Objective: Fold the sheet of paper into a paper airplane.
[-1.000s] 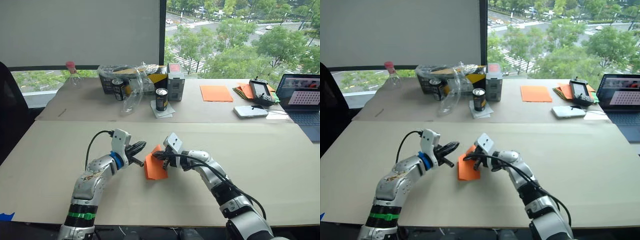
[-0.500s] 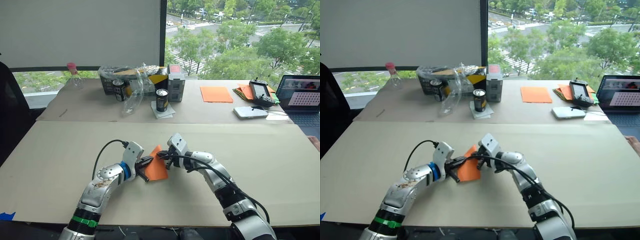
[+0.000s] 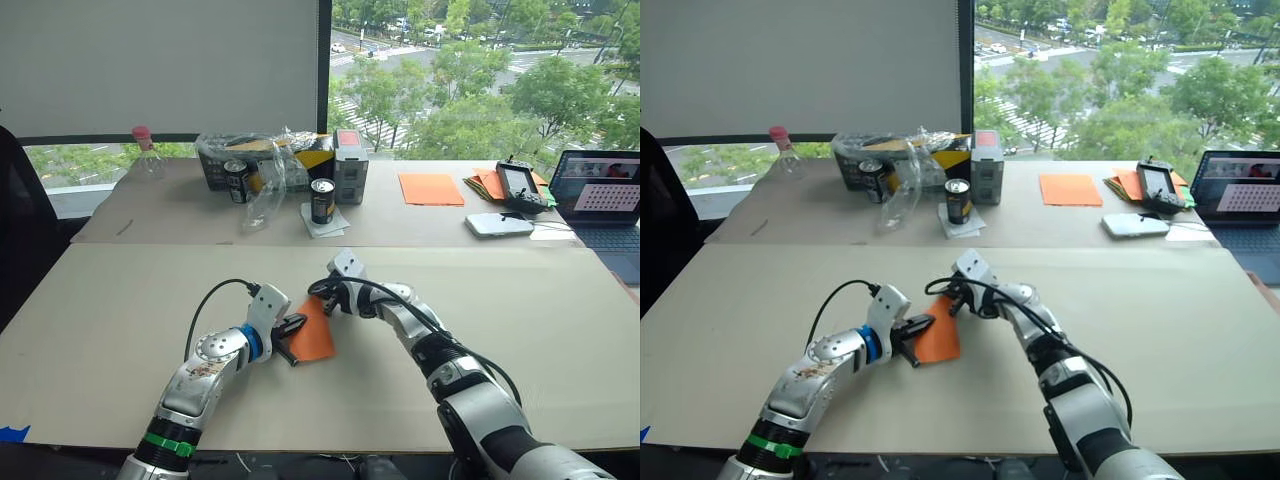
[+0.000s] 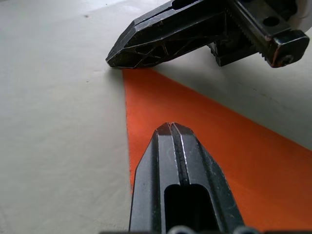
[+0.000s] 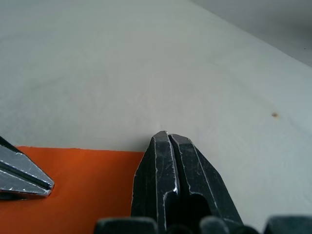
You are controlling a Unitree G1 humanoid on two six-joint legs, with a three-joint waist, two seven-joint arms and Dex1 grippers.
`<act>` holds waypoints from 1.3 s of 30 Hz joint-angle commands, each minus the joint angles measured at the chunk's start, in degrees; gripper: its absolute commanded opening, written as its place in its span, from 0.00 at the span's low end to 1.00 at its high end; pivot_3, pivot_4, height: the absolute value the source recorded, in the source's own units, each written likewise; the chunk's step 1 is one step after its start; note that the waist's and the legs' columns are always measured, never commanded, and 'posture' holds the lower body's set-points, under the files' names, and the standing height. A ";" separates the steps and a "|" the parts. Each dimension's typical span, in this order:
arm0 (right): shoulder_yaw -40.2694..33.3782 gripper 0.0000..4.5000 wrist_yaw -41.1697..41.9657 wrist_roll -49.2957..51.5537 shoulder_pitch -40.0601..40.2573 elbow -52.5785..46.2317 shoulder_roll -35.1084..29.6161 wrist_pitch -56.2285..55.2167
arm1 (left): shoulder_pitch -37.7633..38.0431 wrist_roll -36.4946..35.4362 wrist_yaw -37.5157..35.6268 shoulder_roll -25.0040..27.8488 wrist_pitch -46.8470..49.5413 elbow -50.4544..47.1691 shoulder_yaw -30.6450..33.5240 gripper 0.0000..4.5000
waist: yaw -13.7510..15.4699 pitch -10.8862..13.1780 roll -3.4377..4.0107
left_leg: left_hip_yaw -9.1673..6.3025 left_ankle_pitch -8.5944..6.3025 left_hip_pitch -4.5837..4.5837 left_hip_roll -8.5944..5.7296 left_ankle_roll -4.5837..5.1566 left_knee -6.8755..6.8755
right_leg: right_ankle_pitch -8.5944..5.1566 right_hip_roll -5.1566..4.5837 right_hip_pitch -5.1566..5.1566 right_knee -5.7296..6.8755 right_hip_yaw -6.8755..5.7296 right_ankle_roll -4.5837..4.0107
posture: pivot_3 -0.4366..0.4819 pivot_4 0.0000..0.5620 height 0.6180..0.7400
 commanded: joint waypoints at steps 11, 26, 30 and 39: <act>-4.68 0.00 1.82 1.20 -0.03 -1.48 -1.15 -7.41 | 1.31 0.18 -0.24 -0.41 1.16 -0.90 -1.01 0.00 | -0.13 0.04 0.03 | 0.00 0.00 -0.11 0.01 0.00 -0.03 | 0.00 0.00 -0.12 -0.03 0.00 0.00 | 0.48 0.27 0.92; -0.01 0.00 9.84 -0.28 9.07 -11.88 -3.03 -0.86 | 0.47 0.33 -0.63 -0.95 0.62 0.43 -1.72 0.00 | 0.10 0.04 0.04 | 0.00 0.00 -0.10 0.00 0.00 -0.03 | -0.01 0.00 -0.10 -0.05 0.00 0.01 | 0.48 0.27 0.92; 1.01 0.00 11.87 -0.12 13.10 -18.93 -5.46 2.07 | 0.15 0.47 -0.93 -1.09 0.16 1.18 -1.86 0.00 | 0.17 0.04 0.04 | 0.00 0.00 -0.09 0.00 0.00 -0.03 | -0.01 -0.01 -0.08 -0.06 0.00 0.02 | 0.48 0.27 0.92; 4.85 0.00 18.98 1.51 23.66 -38.15 -13.44 9.25 | -0.78 0.78 -1.41 -1.56 -0.55 2.50 -2.18 0.00 | 0.24 0.04 0.04 | 0.00 -0.01 -0.06 -0.01 0.00 -0.03 | -0.04 -0.01 0.05 -0.18 -0.02 0.06 | 0.48 0.27 0.92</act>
